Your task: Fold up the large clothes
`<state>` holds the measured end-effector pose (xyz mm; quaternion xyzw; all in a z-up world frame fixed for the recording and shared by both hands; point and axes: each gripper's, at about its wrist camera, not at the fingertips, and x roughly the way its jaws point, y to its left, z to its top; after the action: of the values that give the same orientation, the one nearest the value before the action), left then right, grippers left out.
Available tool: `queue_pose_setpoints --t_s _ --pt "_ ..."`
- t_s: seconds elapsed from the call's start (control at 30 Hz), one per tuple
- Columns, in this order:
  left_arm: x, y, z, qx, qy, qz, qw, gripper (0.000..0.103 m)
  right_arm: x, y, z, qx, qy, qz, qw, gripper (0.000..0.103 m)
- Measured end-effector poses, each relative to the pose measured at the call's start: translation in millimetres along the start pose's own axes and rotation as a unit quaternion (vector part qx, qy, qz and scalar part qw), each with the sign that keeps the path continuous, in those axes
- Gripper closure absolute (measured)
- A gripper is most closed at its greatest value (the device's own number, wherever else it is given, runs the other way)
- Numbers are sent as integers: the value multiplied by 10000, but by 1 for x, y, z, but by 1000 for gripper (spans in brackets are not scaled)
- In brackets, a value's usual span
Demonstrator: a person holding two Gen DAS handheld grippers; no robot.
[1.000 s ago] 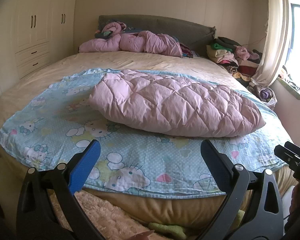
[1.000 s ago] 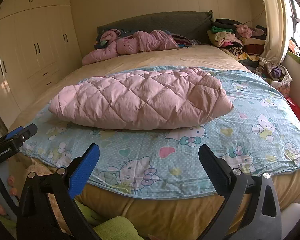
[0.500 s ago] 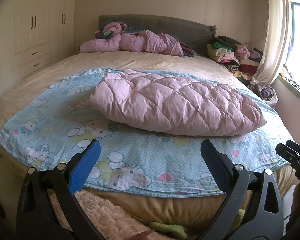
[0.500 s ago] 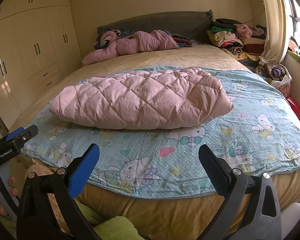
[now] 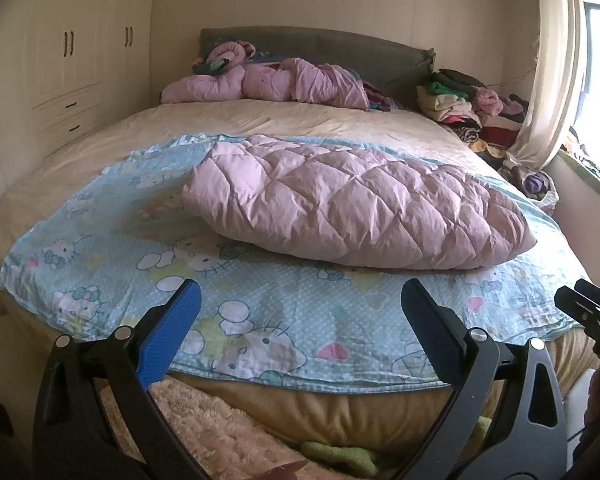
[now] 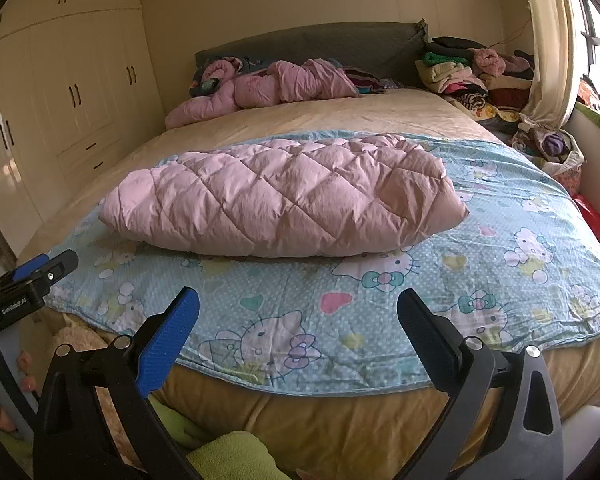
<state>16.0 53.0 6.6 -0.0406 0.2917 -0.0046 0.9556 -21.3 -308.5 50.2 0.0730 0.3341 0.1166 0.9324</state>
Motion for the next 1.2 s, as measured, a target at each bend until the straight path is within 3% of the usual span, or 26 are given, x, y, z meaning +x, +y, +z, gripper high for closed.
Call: queue_pose_setpoints --t_s 0.9,1.1,1.2 --pt "17 19 -8 -158 481 182 9986 9 1 -7 -12 93 150 -255 9995 4" --pt "24 41 -8 -335 573 371 9971 9 -7 -31 -20 737 53 -270 9969 4" --pt "34 76 -4 -631 667 563 9942 9 -13 -71 -31 1311 66 -714 9888 4"
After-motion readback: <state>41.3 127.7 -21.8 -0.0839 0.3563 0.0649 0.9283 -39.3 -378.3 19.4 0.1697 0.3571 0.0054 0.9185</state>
